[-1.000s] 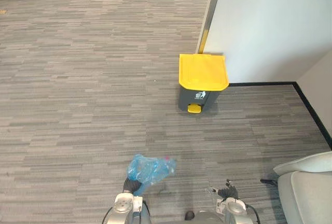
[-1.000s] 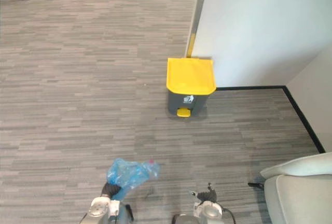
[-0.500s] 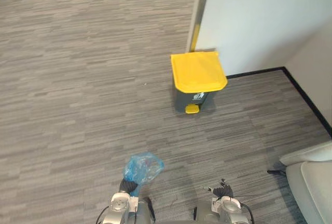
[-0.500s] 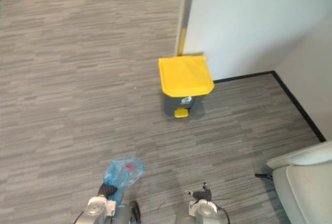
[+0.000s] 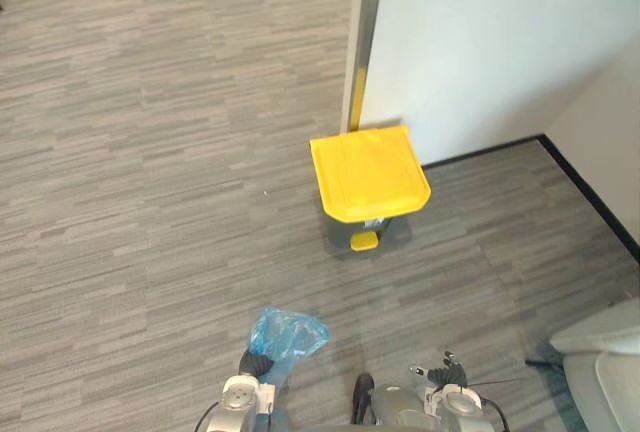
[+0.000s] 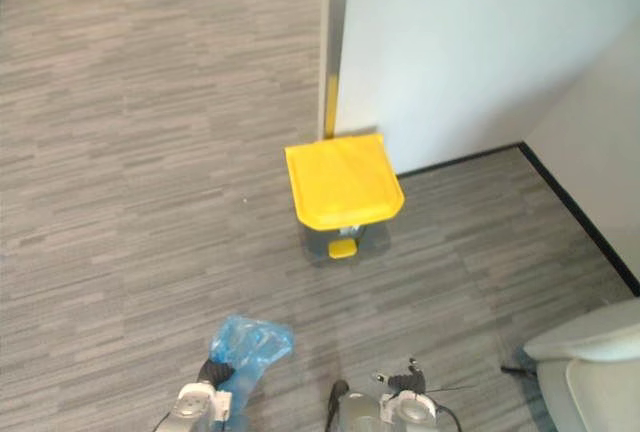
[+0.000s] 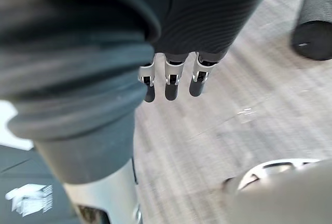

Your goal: Gather rubbish on tea table into small bin, then transfer packed bag to large trash can.

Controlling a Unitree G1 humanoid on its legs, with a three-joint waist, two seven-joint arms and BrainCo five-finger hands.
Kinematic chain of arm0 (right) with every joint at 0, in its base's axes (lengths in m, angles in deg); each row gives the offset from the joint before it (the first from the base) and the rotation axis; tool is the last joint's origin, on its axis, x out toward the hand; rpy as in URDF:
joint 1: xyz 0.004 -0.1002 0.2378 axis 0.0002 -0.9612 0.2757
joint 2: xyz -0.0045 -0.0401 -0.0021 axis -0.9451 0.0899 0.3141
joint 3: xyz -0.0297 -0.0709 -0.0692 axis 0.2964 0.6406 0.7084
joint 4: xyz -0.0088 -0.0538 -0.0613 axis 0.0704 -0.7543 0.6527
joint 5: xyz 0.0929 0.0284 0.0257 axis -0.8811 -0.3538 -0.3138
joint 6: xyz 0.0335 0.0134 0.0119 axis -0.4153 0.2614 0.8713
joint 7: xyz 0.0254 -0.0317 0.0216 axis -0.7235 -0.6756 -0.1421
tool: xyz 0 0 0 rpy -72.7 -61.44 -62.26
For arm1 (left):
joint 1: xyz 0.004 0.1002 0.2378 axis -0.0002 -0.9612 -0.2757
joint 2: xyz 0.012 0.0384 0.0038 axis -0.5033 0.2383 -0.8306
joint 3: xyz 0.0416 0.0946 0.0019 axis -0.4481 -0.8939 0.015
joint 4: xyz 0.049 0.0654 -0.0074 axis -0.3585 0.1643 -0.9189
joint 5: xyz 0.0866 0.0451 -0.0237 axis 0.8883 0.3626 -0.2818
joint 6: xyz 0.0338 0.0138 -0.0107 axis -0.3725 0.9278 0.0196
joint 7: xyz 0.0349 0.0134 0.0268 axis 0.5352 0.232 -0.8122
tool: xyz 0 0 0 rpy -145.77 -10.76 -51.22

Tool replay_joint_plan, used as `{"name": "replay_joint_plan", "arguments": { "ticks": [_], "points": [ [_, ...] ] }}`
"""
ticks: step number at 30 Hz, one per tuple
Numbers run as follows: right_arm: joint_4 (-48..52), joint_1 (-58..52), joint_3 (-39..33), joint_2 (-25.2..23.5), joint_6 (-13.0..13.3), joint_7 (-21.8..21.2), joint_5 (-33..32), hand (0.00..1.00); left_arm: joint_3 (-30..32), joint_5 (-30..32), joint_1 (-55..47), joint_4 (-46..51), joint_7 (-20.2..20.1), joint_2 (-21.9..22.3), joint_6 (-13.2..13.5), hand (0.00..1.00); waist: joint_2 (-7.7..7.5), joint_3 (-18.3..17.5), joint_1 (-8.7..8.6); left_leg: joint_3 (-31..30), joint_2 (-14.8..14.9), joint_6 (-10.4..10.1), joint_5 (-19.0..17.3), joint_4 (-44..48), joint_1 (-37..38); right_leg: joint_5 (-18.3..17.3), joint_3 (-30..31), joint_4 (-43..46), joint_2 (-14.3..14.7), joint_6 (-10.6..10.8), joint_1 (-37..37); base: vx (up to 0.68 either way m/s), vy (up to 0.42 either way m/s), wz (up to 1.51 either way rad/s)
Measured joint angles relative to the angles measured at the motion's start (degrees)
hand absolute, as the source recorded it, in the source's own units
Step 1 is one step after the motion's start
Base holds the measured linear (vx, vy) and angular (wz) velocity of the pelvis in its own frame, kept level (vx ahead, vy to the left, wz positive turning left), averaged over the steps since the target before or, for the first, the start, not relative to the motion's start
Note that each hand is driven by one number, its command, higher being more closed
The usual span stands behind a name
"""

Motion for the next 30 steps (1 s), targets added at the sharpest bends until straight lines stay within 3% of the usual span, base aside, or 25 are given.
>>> {"name": "replay_joint_plan", "arguments": {
  "ticks": [1,2,4,5,6,7,8,11,12,13,14,15,16,17,19,20,22,23,24,25,26,27,28,29,30],
  "points": [
    [0.88,0.1,-0.07,-0.92,0.01,-0.02,-0.01,0.0,-0.05,0.0,0.17,0.65,-0.45,0.14,-0.01,1.0,-0.36,0.05,0.48,0.4,0.54,0.62,-3.68,1.67,-3.76,-0.11,1.18,-0.84,-0.63,0.22,1.66,0.32,0.205,-0.71],
    [1.17,0.33,-0.19,-1.8,0.01,-0.02,-0.04,0.0,0.07,0.0,0.26,1.35,-0.48,0.09,0.06,1.0,-1.01,0.32,0.83,1.6,0.48,0.85,-5.48,-2.38,-5.73,-0.1,2.07,-0.72,-1.96,0.32,2.8,0.26,0.185,-0.53],
    [1.25,0.06,-0.38,-2.61,0.05,0.05,-0.07,0.0,-0.02,0.0,0.23,1.41,-0.53,0.12,0.19,1.0,-1.53,0.31,0.94,2.39,-0.4,1.07,-5.42,-12.71,-6.96,-0.76,2.77,-0.19,-3.62,2.08,3.85,0.26,0.253,-0.38],
    [2.15,-0.5,-0.51,-2.09,0.16,0.06,-0.3,0.0,-0.41,0.0,0.15,1.32,-0.56,0.54,0.25,1.0,0.49,-0.73,0.93,0.43,-1.39,1.25,0.83,-29.21,-7.18,-2.94,3.82,1.0,-3.83,6.07,4.16,0.34,0.398,-0.26],
    [0.93,-0.3,-0.72,-2.66,-0.03,0.16,-0.46,0.0,-0.38,-0.02,1.29,-0.06,-0.47,-0.46,0.22,1.0,-2.1,-0.76,0.84,0.64,-4.42,1.38,0.72,-29.33,-6.47,-4.11,5.52,0.56,-6.44,8.69,3.78,0.32,0.37,-0.1],
    [0.52,-0.28,-0.77,-3.43,-0.07,0.27,-0.47,0.0,-0.41,-0.02,1.69,0.12,-0.34,-1.6,0.34,1.0,-3.6,-1.3,1.02,0.47,-6.4,1.73,0.95,-30.92,-6.37,-3.19,6.48,-1.72,-6.82,9.33,3.28,0.24,0.26,0.11],
    [0.25,-0.18,-0.76,-3.6,-0.07,0.28,-0.47,0.0,-0.44,-0.02,1.76,0.05,-0.31,-2.09,0.34,1.0,-3.97,-1.39,1.24,0.32,-7.06,1.73,0.94,-30.98,-6.39,-2.88,6.45,-2.54,-6.81,9.15,3.22,0.19,0.138,0.11],
    [0.06,0.28,-0.91,-3.42,0.2,0.26,-0.44,0.0,-0.69,-0.01,1.62,-1.34,-0.18,-3.17,0.21,1.0,-3.84,-1.54,1.31,0.74,-8.65,3.13,-1.27,-29.94,-5.44,-1.45,8.19,-2.23,-7.72,8.87,3.69,0.16,0.126,-0.21],
    [-0.04,0.4,-1.22,-3.32,0.17,0.25,-0.42,0.0,-0.44,-0.01,0.96,-1.89,-0.13,-3.11,0.18,1.0,-3.54,-1.32,2.24,2.01,-8.5,3.24,-4.49,-29.74,-3.83,-2.02,10.46,0.47,-8.03,9.82,3.0,0.15,0.149,-0.66],
    [-0.06,0.37,-1.44,-3.31,0.16,0.26,-0.35,0.0,-0.18,-0.02,1.13,-2.03,-0.07,-2.87,0.15,1.0,-3.25,-1.19,2.34,2.57,-8.3,3.56,-5.25,-29.8,-3.16,-2.21,11.38,3.55,-8.07,10.12,1.79,0.12,0.141,-0.77],
    [-0.09,0.16,-1.78,-3.16,0.04,0.23,-0.26,0.0,-0.53,-0.01,0.85,-2.13,0.04,-2.87,0.01,1.0,-3.09,-1.06,2.32,3.67,-8.09,3.99,-6.23,-30.04,-1.7,-2.45,12.76,9.77,-8.37,10.58,-0.99,0.11,0.118,-0.64],
    [0.71,-0.14,-2.16,-3.26,0.04,0.21,-0.27,0.0,-0.99,-0.02,0.51,-2.12,0.22,-2.9,0.0,1.0,-3.32,-0.98,2.24,5.23,-8.15,4.25,-7.44,-30.19,0.71,-1.25,13.76,22.4,-9.37,11.81,-6.31,0.14,0.138,-0.65],
    [0.96,-0.01,-2.21,-2.88,0.2,0.22,-0.25,0.0,-1.21,-0.04,0.23,-2.13,0.62,-2.86,-0.07,1.0,-3.76,-0.38,1.37,6.11,-8.71,4.42,-9.28,-30.13,3.8,2.79,13.92,34.06,-11.05,11.79,-11.67,0.15,0.098,-0.47],
    [0.91,0.02,-2.23,-2.75,0.19,0.21,-0.25,0.0,-1.51,-0.04,0.21,-2.13,0.77,-2.84,-0.06,1.0,-3.75,-0.22,0.91,6.17,-8.78,4.41,-10.17,-29.95,5.05,4.62,13.69,37.91,-11.35,11.45,-13.17,0.2,0.084,-0.23],
    [1.04,-0.27,-2.55,-2.41,0.23,0.23,-0.25,0.0,-1.49,-0.05,0.28,-2.24,0.99,-3.3,-0.11,1.0,-4.25,-0.16,0.52,5.89,-8.1,4.62,-12.63,-30.0,8.66,-1.79,7.86,42.67,-11.66,8.92,-18.69,0.24,0.036,-0.09],
    [1.25,-0.27,-2.97,-2.44,0.3,0.22,-0.44,0.0,-1.51,-0.05,0.41,-2.28,0.98,-3.38,-0.12,1.0,-4.19,-0.1,0.44,5.89,-7.74,4.72,-13.0,-30.01,9.07,-2.52,5.41,40.94,-11.6,8.25,-20.16,0.29,-0.01,-0.03],
    [2.19,0.26,-4.26,-2.87,0.34,0.25,-0.44,0.0,-1.53,-0.04,1.14,-2.9,0.93,-3.53,-0.13,1.0,-4.01,0.06,0.41,5.73,-6.84,4.21,-14.05,-30.25,9.97,-1.99,-0.62,30.12,-10.67,7.27,-22.77,0.3,-0.045,0.07],
    [2.02,0.29,-4.56,-2.68,0.27,0.19,-0.36,0.0,-1.37,-0.07,1.94,-3.47,0.92,-3.56,-0.13,1.0,-3.89,0.41,0.39,5.56,-6.27,3.66,-15.14,-30.23,11.27,2.36,-3.89,14.72,-8.83,7.04,-22.72,0.31,-0.068,0.21],
    [1.97,0.31,-4.77,-2.71,0.19,0.2,-0.38,0.0,-1.34,-0.07,2.37,-3.48,0.93,-3.64,-0.12,1.0,-4.09,0.69,0.38,5.45,-6.14,2.88,-16.01,-29.7,12.13,6.03,-4.79,6.61,-8.03,7.16,-22.77,0.45,-0.12,0.31],
    [2.05,0.51,-4.85,-2.65,0.18,0.18,-0.39,0.0,-1.0,-0.07,2.96,-3.44,0.9,-3.66,-0.06,1.0,-4.47,1.5,0.35,5.26,-6.14,1.83,-17.03,-28.22,13.26,9.02,-4.87,0.93,-7.65,7.99,-22.87,0.49,-0.168,0.41],
    [2.53,1.1,-4.74,-2.48,0.09,0.04,-0.43,0.0,-0.11,-0.07,3.63,-3.53,0.99,-3.49,0.0,1.0,-5.2,2.87,0.32,4.03,-5.89,-0.36,-19.88,-25.02,14.93,13.47,-2.93,-0.74,-6.95,6.41,-22.69,0.56,-0.17,0.12],
    [2.17,2.88,-4.51,-1.14,-0.11,0.06,0.2,0.0,0.1,-0.08,4.0,-4.06,0.96,-2.75,0.04,1.0,-1.92,3.82,1.26,1.71,-3.82,-0.92,-20.9,-22.74,15.43,12.15,-3.22,2.82,-4.97,5.26,-23.01,0.44,-0.114,-0.03],
    [2.17,3.43,-4.61,-0.99,-0.12,0.06,0.19,0.0,0.03,-0.08,4.28,-4.05,0.89,-2.7,0.13,1.0,-1.36,4.2,1.27,0.8,-3.59,-0.55,-20.45,-22.18,14.98,11.09,-3.03,4.03,-4.81,5.03,-23.23,0.37,-0.061,0.05],
    [2.59,3.73,-5.69,-1.18,0.26,-0.04,-0.62,0.0,-0.34,-0.1,4.88,-4.1,0.88,-2.71,0.31,1.0,-1.96,5.31,0.39,-1.53,-4.81,0.42,-19.72,-21.96,14.46,9.95,-1.27,10.3,-5.89,3.13,-24.69,0.28,-0.095,0.14],
    [2.81,3.86,-6.92,-0.86,0.21,-0.07,-0.57,0.0,-0.4,-0.08,4.66,-4.34,0.87,-2.48,0.35,1.0,-1.58,5.58,0.72,-2.59,-4.54,0.31,-19.74,-21.78,15.22,6.74,0.13,15.92,-5.97,3.56,-25.71,0.29,-0.127,0.18]
  ]
}}
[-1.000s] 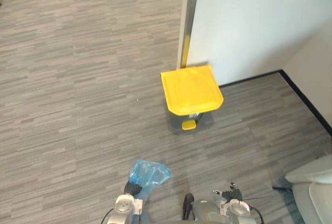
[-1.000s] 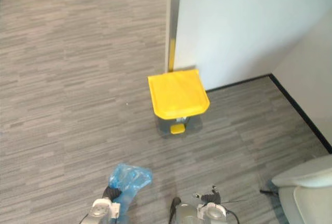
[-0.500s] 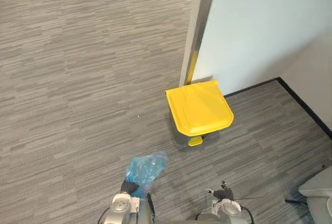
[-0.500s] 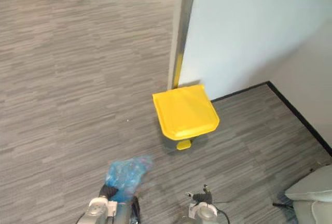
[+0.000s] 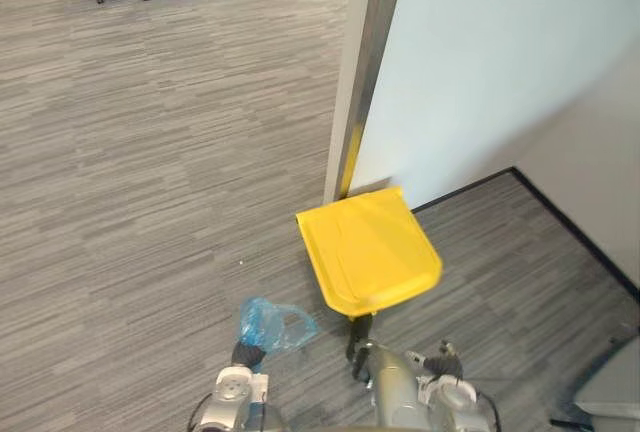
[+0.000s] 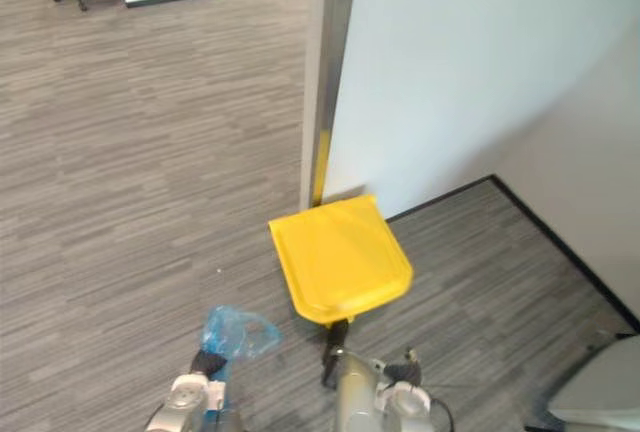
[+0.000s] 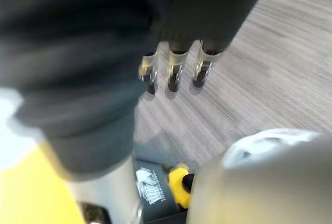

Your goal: Gather rubbish on tea table into small bin, then transfer packed bag to large trash can.

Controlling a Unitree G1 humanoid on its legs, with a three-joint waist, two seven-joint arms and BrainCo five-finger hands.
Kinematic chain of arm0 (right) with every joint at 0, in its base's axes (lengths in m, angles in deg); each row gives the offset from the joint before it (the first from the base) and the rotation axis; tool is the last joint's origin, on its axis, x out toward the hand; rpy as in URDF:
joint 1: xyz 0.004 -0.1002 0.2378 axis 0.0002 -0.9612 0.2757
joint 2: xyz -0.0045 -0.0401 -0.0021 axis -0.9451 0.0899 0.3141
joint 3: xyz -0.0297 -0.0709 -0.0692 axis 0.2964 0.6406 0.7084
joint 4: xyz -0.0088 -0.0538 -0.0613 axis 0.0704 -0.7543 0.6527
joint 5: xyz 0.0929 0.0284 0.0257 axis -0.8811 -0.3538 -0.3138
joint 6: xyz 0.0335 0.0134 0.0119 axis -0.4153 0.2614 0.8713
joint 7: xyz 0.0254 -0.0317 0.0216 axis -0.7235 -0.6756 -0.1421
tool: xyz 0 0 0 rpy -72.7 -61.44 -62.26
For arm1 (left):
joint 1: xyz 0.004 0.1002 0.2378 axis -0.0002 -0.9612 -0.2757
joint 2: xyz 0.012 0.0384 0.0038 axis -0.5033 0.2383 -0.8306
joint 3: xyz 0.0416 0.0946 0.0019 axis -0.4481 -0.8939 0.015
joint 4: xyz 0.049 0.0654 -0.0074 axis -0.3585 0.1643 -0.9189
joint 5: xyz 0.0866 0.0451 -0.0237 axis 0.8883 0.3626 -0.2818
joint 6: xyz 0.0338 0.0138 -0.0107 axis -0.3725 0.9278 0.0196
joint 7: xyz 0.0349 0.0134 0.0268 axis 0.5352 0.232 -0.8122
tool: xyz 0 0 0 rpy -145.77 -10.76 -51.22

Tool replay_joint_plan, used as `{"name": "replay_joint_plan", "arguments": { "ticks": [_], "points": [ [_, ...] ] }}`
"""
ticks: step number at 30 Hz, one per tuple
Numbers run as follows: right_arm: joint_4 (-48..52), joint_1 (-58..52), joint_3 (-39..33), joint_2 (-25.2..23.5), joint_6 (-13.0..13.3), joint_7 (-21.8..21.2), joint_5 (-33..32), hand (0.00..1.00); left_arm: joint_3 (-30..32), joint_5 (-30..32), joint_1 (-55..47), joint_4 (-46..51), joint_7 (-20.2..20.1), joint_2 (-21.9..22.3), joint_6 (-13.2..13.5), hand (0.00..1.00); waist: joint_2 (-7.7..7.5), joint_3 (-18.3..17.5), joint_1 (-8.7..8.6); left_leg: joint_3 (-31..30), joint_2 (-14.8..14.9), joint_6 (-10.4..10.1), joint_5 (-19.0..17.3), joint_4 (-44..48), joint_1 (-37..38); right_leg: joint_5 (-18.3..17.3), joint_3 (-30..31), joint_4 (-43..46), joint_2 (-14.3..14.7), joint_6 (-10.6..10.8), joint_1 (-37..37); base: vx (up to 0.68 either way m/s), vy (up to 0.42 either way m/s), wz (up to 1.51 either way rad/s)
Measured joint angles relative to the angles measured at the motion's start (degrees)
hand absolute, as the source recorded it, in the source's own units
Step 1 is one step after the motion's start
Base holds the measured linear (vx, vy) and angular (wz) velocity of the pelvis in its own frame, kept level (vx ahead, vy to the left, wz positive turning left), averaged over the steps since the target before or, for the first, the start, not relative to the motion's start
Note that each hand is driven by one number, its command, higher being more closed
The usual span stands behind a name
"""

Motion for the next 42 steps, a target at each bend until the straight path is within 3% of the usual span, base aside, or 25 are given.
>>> {"name": "replay_joint_plan", "arguments": {
  "ticks": [1,2,3,5,7,9,11,13,14,15,18,20,21,25,28,33,37,42],
  "points": [
    [0.75,-0.18,-0.72,0.11,0.17,-0.26,-0.82,0.0,-0.05,0.01,-0.24,-0.25,-0.03,-0.05,-0.07,1.0,0.08,0.15,0.19,-1.26,0.56,-0.68,-0.37,0.71,1.93,-3.79,4.28,7.95,-0.02,-0.02,-1.93,0.22,-0.112,0.1],
    [1.19,-0.29,-1.05,0.11,0.15,-0.24,-1.02,0.0,-0.13,0.01,-0.15,-0.35,-0.06,-0.02,-0.11,1.0,-0.12,0.3,-0.45,-2.05,0.82,-0.62,-0.55,1.06,1.93,-4.81,6.62,10.95,0.07,-0.16,-2.81,0.27,-0.143,0.68],
    [2.31,-1.6,-1.8,0.26,-0.13,-0.57,-1.44,0.0,0.01,0.03,2.12,-0.45,-0.01,0.24,-0.03,1.0,-0.76,0.83,-1.07,-4.74,1.62,-0.63,-0.54,1.53,1.73,-9.15,10.21,14.39,1.71,2.6,-5.98,0.23,-0.132,0.65],
    [2.64,-1.07,-1.93,-0.03,-0.93,-0.81,-1.71,0.0,0.28,-0.01,3.62,-0.54,0.04,0.31,-0.09,1.0,-0.44,1.09,0.33,-5.6,3.65,-0.7,-0.54,2.8,-0.49,-10.59,9.38,11.76,3.06,3.1,-4.99,0.24,-0.154,0.23],
    [3.89,-0.83,-2.42,0.25,-1.07,-0.7,-1.68,0.0,-0.02,-0.01,5.26,-0.89,-0.11,0.9,-0.17,1.0,0.53,2.67,-0.57,-7.12,5.2,-2.6,0.58,0.77,-0.77,-11.94,6.42,13.58,2.6,3.59,-5.38,0.26,-0.211,0.32],
    [3.9,-0.57,-1.97,0.59,-1.62,-0.76,-1.64,0.0,-0.13,-0.01,5.67,-0.07,-0.07,2.31,-0.03,1.0,0.86,2.76,-1.01,-8.62,5.87,-1.94,2.75,-1.03,-1.19,-13.75,5.0,14.72,2.35,3.54,-5.88,0.18,-0.245,0.31],
    [3.74,0.63,-0.7,1.07,-1.66,-1.06,-1.55,0.0,-0.28,-0.03,5.74,0.12,-0.16,2.39,0.02,1.0,1.02,2.55,-1.19,-9.87,6.04,-1.81,4.46,-4.21,-2.15,-13.77,3.95,13.71,2.22,3.09,-7.12,0.08,-0.217,0.31],
    [2.32,3.64,3.75,2.8,-1.84,-1.43,-1.44,0.0,-0.28,-0.1,5.68,0.64,-0.21,2.02,-0.01,1.0,1.55,2.31,-1.57,-12.15,5.93,-3.08,7.51,-11.3,-3.09,-13.04,1.67,10.27,2.12,1.65,-8.34,0.0,-0.188,0.45],
    [2.06,6.45,7.7,3.5,-2.16,-1.7,-1.28,0.0,-0.34,-0.1,5.43,2.06,-0.36,1.62,0.0,1.0,1.47,2.31,-1.23,-13.34,4.88,-3.94,7.16,-10.81,-4.35,-12.09,0.06,8.75,1.06,1.04,-9.14,-0.04,-0.141,0.32],
    [2.05,8.04,10.02,3.53,-2.16,-1.8,-1.17,0.0,-0.35,-0.11,5.15,2.65,-0.38,1.5,0.05,1.0,1.55,2.27,-0.88,-13.58,3.83,-3.53,6.75,-9.28,-5.15,-11.5,-0.68,8.61,0.58,1.17,-9.5,-0.06,-0.114,0.26],
    [2.63,13.94,16.01,3.5,-1.95,-1.96,-1.11,0.0,-0.39,-0.13,4.85,4.57,-0.29,0.77,0.12,1.0,1.47,2.0,-0.16,-12.94,3.86,-2.94,5.53,-9.62,-7.23,-10.96,-1.52,9.59,-0.37,1.17,-11.0,-0.13,-0.071,0.29],
    [2.69,21.8,18.75,3.95,-1.57,-1.88,-1.47,0.0,-0.39,-0.53,3.24,7.93,0.11,0.59,0.92,1.0,2.21,1.46,0.35,-13.39,3.98,-1.83,2.69,-13.83,-7.99,-9.45,-2.09,9.18,-0.61,0.99,-13.57,-0.18,-0.054,0.19],
    [2.71,26.42,19.63,4.6,-0.89,-1.62,-1.63,0.0,-0.44,-1.3,2.47,8.94,0.34,0.48,1.71,1.0,2.35,1.41,1.48,-13.37,3.88,-4.26,1.98,-15.0,-8.94,-8.59,-1.86,8.98,-0.61,0.7,-15.21,-0.18,-0.025,-0.03],
    [5.12,32.85,21.28,6.91,-0.38,-0.82,-2.11,0.0,-1.2,-2.89,-0.65,9.69,1.3,-0.08,2.18,1.0,2.48,1.4,2.74,-13.79,4.01,-5.21,2.46,-14.07,-9.54,-7.76,-2.03,9.09,-0.81,1.03,-15.16,-0.08,-0.01,0.03],
    [7.08,33.92,21.33,12.05,-0.34,-0.13,-2.63,0.0,-2.55,-2.99,-1.51,11.83,1.28,-0.5,2.32,1.0,2.51,1.39,2.58,-15.57,4.47,-7.21,3.46,-13.8,-11.25,-7.83,-3.6,9.84,-2.07,1.08,-15.2,-0.03,-0.033,0.35],
    [7.59,38.76,21.42,18.18,-1.77,0.54,-2.89,0.0,-4.64,-2.91,-1.6,13.45,1.23,-1.0,2.44,1.0,2.4,1.21,2.16,-16.53,6.16,-9.35,5.4,-15.65,-12.71,-7.98,-5.63,9.15,-1.8,1.22,-15.52,-0.01,-0.047,0.17],
    [11.16,39.05,21.63,18.94,-2.08,0.56,-3.88,0.0,-7.15,-2.91,-1.96,15.66,1.16,-1.62,2.44,1.0,2.38,0.1,1.69,-16.44,6.94,-10.59,7.91,-19.04,-12.78,-7.82,-6.54,8.61,-1.6,1.03,-16.09,0.02,-0.06,0.09],
    [11.76,39.06,22.85,20.17,-2.07,0.5,-3.89,0.0,-9.51,-3.63,-1.98,21.29,0.99,-1.84,3.02,1.0,2.19,-2.06,1.61,-15.38,7.75,-10.69,8.06,-20.56,-11.39,-7.83,-6.56,8.8,-1.01,1.03,-15.96,-0.02,-0.036,-0.04]
  ]
}}
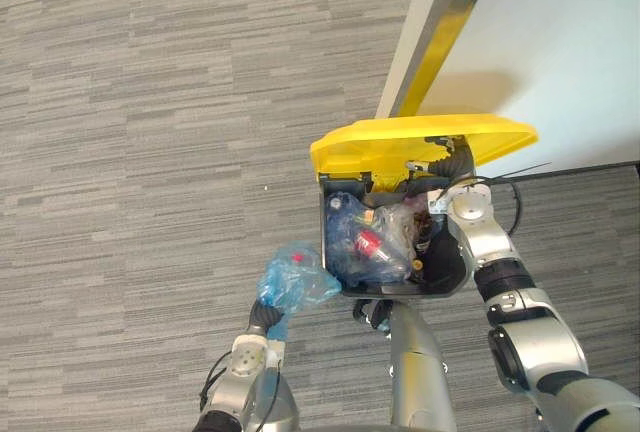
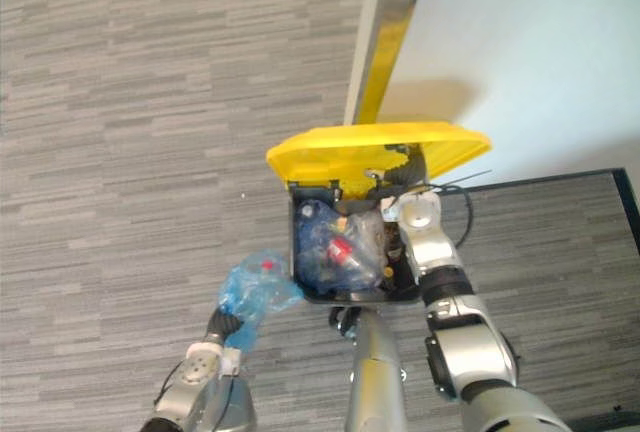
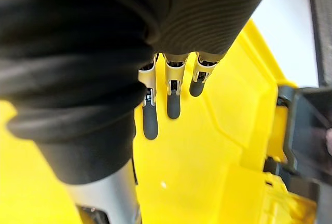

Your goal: Gather rubbish on tea table into small bin, then transfer packed bag to large trash can.

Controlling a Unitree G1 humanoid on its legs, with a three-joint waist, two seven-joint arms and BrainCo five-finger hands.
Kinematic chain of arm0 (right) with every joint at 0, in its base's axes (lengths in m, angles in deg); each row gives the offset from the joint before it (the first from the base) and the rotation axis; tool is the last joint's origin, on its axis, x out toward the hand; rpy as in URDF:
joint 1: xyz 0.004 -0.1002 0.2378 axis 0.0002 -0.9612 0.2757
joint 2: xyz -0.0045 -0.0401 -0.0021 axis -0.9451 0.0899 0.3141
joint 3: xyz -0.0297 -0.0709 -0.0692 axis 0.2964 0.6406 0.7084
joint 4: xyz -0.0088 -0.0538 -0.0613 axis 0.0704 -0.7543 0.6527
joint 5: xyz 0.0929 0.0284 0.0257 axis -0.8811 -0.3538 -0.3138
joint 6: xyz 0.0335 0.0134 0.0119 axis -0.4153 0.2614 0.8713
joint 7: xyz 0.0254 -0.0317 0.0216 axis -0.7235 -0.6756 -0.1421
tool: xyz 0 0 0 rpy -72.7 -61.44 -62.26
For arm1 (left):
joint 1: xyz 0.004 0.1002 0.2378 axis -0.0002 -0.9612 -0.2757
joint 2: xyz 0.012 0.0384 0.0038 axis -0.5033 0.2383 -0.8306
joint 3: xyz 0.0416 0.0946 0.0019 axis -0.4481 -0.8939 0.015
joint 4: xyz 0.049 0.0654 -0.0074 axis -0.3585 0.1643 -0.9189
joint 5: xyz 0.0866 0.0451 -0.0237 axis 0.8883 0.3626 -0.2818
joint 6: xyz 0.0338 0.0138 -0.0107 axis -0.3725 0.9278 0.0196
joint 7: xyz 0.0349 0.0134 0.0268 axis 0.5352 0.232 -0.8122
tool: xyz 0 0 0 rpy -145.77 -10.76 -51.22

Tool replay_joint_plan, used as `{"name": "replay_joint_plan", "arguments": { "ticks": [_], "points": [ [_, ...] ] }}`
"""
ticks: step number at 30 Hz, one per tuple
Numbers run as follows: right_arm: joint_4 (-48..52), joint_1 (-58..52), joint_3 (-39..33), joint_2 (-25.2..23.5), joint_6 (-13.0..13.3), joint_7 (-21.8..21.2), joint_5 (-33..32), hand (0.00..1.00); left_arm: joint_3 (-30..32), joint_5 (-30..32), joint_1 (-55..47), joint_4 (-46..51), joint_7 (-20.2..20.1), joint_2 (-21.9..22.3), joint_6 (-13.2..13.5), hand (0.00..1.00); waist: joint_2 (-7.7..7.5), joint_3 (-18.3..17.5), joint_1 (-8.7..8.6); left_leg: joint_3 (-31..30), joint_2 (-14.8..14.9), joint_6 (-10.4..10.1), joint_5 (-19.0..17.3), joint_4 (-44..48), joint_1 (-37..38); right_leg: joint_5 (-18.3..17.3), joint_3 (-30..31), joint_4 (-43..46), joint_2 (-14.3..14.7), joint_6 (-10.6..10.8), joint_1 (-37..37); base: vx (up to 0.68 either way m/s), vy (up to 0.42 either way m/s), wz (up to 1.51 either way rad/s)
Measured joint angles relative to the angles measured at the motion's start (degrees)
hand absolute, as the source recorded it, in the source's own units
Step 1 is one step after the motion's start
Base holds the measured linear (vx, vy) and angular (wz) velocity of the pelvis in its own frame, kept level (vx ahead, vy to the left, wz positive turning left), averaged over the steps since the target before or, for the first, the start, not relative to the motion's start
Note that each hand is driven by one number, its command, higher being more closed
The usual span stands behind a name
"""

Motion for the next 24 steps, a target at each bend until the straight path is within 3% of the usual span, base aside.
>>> {"name": "replay_joint_plan", "arguments": {
  "ticks": [4,5,7,10,13,20,24],
  "points": [
    [0.54,-0.01,0.78,0.09,0.43,-0.09,0.06,0.0,-1.97,-1.67,0.24,7.54,-0.28,-0.25,0.67,1.0,-0.21,-1.19,-1.09,0.6,-0.29,-0.15,-0.43,2.2,0.23,-0.88,-0.3,-1.4,-0.25,0.02,1.33,-0.07,-0.002,0.01],
    [0.54,-0.24,1.04,0.06,0.43,-0.35,0.08,0.0,-2.49,-2.84,0.71,11.13,-1.05,-0.07,0.89,1.0,-0.14,-1.18,-1.35,0.7,-0.62,0.25,-2.29,6.63,-1.44,-0.64,0.04,-0.85,-0.34,-0.11,1.78,-0.13,0.04,-0.1],
    [0.54,-0.71,2.34,0.09,0.43,-0.79,0.11,0.0,-3.17,-4.38,0.56,16.87,-1.34,-0.75,0.93,1.0,-0.39,-1.38,-1.98,0.54,-0.72,0.9,-3.78,5.41,-0.39,-0.39,1.09,-0.66,0.04,0.26,1.95,-0.11,0.021,-0.01],
    [0.89,-0.68,2.36,0.6,0.44,-1.55,0.15,0.0,-3.7,-5.72,-0.08,25.74,-1.41,-1.34,1.72,1.0,-0.26,-1.56,-1.78,0.42,-0.79,1.32,-2.71,1.96,1.91,-0.9,1.11,-0.22,0.15,-0.02,2.17,0.0,-0.013,0.01],
    [0.95,-0.7,2.57,2.57,0.39,-2.96,0.17,0.0,-5.57,-7.32,0.88,32.42,-2.21,-0.74,3.92,1.0,0.09,-1.74,-1.78,0.48,-0.51,-0.07,-1.38,1.57,2.87,-1.76,0.92,1.91,-0.15,-0.38,2.14,0.06,-0.038,0.01],
    [0.78,-0.65,4.31,4.47,0.39,-4.33,0.16,0.0,-9.79,-7.59,6.85,36.52,-2.06,-0.24,4.89,1.0,0.49,-2.06,-2.13,0.36,-1.06,-0.25,-0.36,0.1,3.67,-2.46,0.37,1.32,-1.26,-0.39,2.37,-0.01,-0.005,0.05],
    [-0.68,-0.63,4.52,4.56,0.06,-4.56,0.18,0.0,-11.61,-6.4,10.64,36.72,-0.95,0.52,4.93,1.0,0.73,-2.29,-2.73,1.16,-1.98,0.19,-3.93,7.07,0.51,-1.91,0.63,1.48,-2.33,-0.91,2.69,-0.09,0.048,-0.02]
  ]
}}
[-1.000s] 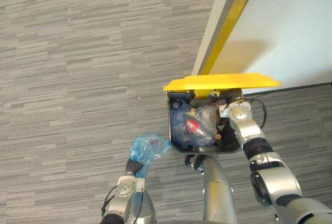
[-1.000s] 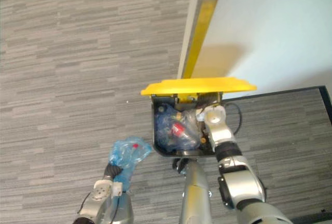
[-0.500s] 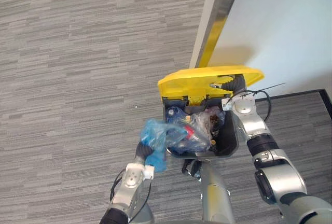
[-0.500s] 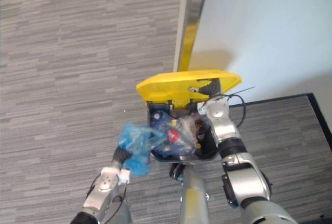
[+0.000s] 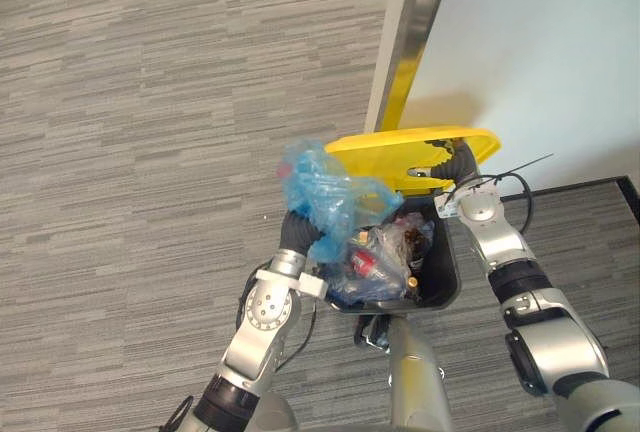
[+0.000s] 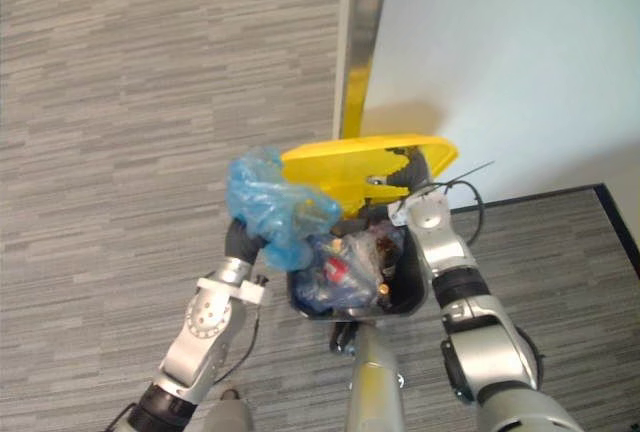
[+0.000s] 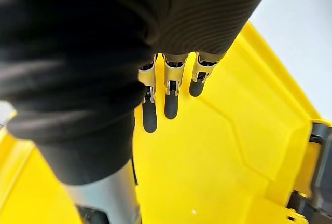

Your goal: Gather rubbish on tea table into small bin, then transfer packed bag to large trash can.

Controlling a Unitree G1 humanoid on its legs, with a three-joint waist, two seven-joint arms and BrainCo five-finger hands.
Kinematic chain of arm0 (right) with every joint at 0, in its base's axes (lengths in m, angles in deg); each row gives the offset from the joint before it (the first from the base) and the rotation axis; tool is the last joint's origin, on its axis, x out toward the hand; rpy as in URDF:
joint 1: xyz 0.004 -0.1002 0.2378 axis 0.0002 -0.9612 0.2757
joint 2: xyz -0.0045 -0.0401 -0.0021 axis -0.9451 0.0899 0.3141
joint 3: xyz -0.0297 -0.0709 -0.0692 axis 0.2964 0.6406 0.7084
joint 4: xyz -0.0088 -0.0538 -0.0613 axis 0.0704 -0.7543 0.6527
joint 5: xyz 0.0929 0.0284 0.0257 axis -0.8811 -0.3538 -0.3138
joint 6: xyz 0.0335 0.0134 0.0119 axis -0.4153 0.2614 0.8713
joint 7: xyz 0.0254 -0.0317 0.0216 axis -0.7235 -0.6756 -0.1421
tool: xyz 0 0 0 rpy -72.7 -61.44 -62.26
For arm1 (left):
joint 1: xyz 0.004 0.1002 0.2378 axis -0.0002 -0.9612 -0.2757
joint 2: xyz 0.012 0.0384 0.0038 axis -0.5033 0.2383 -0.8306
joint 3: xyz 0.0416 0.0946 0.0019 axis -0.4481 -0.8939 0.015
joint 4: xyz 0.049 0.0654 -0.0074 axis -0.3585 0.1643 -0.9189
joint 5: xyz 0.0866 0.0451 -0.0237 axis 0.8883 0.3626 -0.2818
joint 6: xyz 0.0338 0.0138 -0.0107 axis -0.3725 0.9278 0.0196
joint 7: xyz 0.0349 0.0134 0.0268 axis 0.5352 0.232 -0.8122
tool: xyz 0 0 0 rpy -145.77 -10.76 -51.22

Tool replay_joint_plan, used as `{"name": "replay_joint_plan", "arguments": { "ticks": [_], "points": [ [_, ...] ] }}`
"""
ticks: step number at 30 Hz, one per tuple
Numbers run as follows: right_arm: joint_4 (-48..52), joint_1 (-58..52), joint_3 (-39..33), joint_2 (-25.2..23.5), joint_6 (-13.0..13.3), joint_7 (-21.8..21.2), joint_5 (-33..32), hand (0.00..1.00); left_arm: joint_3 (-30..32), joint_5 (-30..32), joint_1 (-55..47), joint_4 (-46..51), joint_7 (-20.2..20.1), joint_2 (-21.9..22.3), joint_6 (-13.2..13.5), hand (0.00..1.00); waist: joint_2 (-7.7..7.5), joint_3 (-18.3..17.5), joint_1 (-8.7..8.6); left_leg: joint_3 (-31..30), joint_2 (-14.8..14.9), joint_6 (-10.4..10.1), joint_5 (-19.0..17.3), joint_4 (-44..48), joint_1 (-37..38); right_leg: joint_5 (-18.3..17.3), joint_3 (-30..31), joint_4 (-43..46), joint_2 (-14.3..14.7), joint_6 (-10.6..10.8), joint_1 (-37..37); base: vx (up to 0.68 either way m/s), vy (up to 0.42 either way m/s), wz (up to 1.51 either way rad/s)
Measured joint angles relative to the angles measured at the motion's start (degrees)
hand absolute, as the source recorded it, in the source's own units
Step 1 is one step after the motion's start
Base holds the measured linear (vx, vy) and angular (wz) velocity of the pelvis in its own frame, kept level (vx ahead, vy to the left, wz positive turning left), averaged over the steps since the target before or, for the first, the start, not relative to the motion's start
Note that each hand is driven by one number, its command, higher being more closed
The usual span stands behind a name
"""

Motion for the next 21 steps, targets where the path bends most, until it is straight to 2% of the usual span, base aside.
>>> {"name": "replay_joint_plan", "arguments": {
  "ticks": [2,6,11,21],
  "points": [
    [0.12,0.65,0.2,-0.03,0.14,0.06,0.07,0.0,-1.18,1.87,1.26,-0.01,0.12,0.07,0.03,1.0,-0.5,-0.26,-0.06,0.44,-0.3,0.53,0.12,-3.17,1.1,1.19,0.93,-1.72,0.51,-0.31,-0.33,-0.02,0.009,-0.11],
    [0.38,3.04,0.35,1.02,0.27,0.06,0.08,0.0,-1.47,3.27,3.46,-1.8,0.17,0.67,-0.19,1.0,-0.31,-0.38,-0.21,1.36,-0.52,-0.24,2.71,-6.74,1.73,1.43,0.95,-0.93,0.86,-0.74,-2.57,0.06,-0.005,-0.15],
    [-0.16,5.13,2.85,1.91,-0.16,-0.06,0.1,0.0,-2.01,3.56,10.54,-13.8,0.61,0.93,-2.54,1.0,-0.31,-0.37,-1.2,2.92,-0.43,-0.31,3.69,-9.01,2.77,1.25,1.59,0.11,1.01,-0.44,-3.78,0.05,-0.023,-0.07],
    [-0.54,9.73,4.19,1.3,-0.79,0.83,0.1,0.0,-2.69,5.2,17.8,-28.52,2.3,1.65,-5.36,1.0,-0.39,-0.29,-2.07,4.36,-0.91,-0.42,4.18,-9.75,0.67,1.47,2.59,0.2,1.25,-0.79,-7.58,-0.02,-0.011,-0.05]
  ]
}}
